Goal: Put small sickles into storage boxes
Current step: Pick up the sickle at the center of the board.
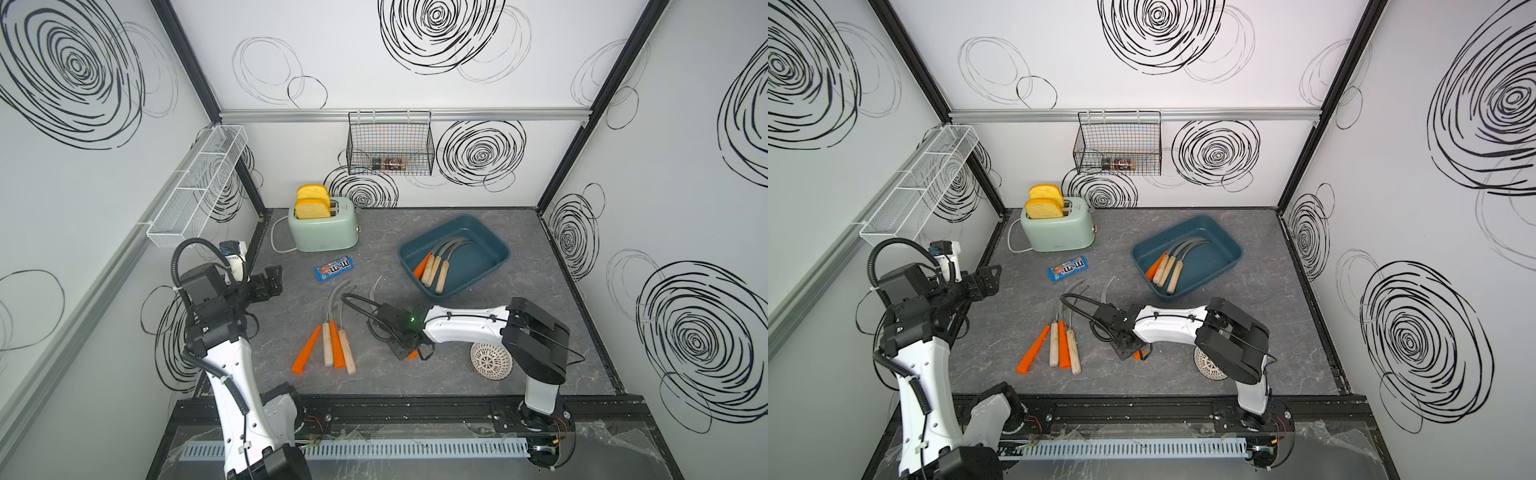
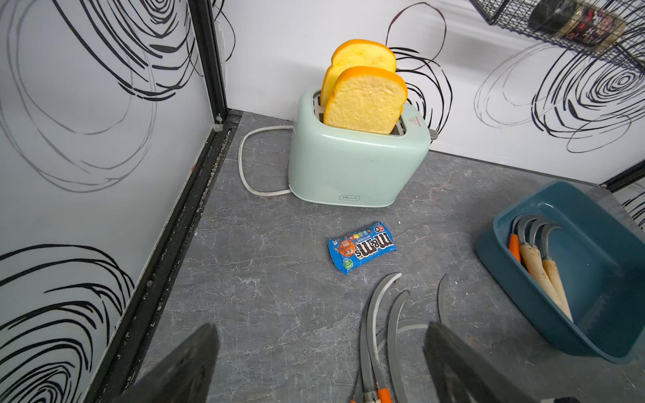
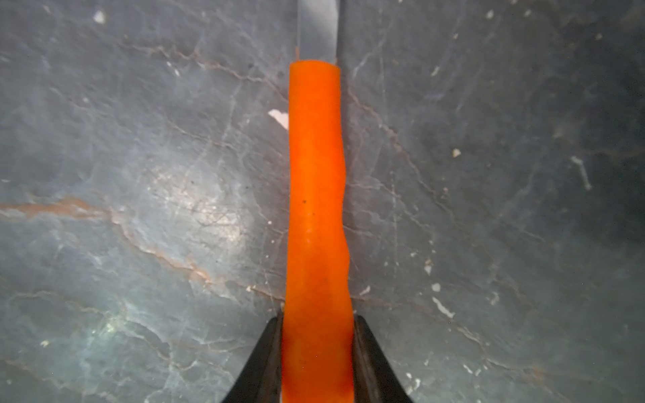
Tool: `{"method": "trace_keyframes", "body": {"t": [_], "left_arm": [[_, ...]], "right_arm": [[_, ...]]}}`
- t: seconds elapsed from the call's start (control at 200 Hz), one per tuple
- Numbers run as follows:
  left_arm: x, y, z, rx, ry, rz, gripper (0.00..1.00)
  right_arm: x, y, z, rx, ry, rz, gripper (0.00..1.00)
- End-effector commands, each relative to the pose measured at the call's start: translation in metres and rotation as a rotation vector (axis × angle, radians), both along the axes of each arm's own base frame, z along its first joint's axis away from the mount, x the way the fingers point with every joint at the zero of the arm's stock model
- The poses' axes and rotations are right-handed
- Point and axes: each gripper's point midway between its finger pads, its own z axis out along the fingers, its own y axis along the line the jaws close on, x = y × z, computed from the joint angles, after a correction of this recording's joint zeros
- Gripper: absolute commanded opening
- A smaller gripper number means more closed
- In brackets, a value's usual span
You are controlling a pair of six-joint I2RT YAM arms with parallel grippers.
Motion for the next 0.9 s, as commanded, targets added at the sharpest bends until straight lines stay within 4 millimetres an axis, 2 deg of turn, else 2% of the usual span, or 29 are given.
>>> {"method": "trace_keyframes", "body": {"t": [0.0, 0.2, 0.375, 0.765, 0.891], "left_arm": [[0.001, -0.003, 0.018, 0.023, -0.051, -0.009, 0.96], [0.001, -0.003, 0.018, 0.024, -0.050, -0.004, 0.96], [0.000, -0.004, 0.019, 0.027, -0.053, -0.004, 0.96], [0.000, -0.004, 0.018, 0.024, -0.054, -0.001, 0.96], [0.000, -0.005, 0.017, 0.023, -0.055, -0.002, 0.96]], "right_arm": [[-0.008, -0.029, -0.015, -0.103, 0.041, 0.011, 0.28], [-0.005, -0.023, -0.013, -0.074, 0.029, 0.034, 0.19], [0.002, -0.014, -0.002, -0.032, 0.000, 0.058, 0.01], [0.019, 0.001, 0.047, 0.086, -0.098, 0.061, 0.00], [0.024, -0.001, 0.052, 0.073, -0.114, 0.057, 0.00]]}}
